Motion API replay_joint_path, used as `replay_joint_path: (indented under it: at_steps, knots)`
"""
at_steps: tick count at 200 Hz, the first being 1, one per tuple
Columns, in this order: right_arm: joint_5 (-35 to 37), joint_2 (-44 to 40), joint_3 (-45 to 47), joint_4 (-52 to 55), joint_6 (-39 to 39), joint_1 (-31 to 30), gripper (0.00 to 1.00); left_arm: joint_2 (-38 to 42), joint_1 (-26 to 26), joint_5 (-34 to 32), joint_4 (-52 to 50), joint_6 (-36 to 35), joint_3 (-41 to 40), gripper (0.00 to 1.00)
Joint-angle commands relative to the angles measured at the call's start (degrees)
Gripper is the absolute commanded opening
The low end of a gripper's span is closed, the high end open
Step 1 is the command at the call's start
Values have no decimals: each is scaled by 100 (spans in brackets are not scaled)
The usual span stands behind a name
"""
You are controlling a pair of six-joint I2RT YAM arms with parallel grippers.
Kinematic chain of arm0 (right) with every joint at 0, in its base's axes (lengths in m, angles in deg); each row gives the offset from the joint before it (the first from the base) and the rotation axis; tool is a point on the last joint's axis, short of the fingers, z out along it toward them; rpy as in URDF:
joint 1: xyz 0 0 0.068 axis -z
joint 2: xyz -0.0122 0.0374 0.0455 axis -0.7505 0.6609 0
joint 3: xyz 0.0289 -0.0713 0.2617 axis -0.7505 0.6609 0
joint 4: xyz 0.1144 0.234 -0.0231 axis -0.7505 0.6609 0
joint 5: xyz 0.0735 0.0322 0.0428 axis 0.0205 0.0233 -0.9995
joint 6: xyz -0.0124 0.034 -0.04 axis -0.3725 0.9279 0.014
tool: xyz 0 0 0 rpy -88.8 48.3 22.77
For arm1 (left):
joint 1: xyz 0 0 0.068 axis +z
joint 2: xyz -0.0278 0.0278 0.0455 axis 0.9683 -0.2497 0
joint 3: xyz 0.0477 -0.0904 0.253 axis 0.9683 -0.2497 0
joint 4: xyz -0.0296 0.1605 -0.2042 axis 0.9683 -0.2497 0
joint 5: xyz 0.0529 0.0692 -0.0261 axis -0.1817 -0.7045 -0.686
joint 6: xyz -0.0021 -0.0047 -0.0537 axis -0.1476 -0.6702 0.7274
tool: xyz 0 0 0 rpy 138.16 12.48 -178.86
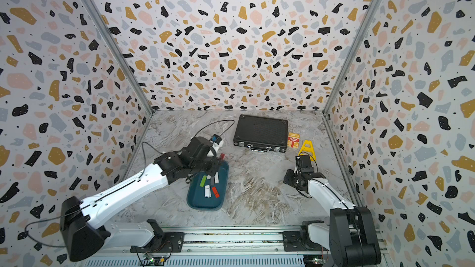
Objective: Put the usb flash drive into the storage box
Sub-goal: Place the USB flash in the storage box.
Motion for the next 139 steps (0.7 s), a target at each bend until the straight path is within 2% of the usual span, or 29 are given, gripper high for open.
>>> replay_joint_path:
  at_steps: [1, 35, 68, 107, 139]
  knots:
    - [10, -145, 12, 26, 6, 16, 51, 219, 170, -133, 65, 848, -926, 19]
    - [39, -182, 9, 46, 6, 16, 52, -10, 211, 32, 510, 949, -1375, 22]
    - [60, -210, 12, 58, 3, 23, 52, -400, 209, -55, 713, 969, -1377, 24]
    - [71, -189, -1, 84, 4, 18, 52, -370, 209, -14, 737, 890, -1282, 49]
    - [93, -373, 32, 93, -12, 23, 53, -54, 209, -339, 411, 819, -1033, 58]
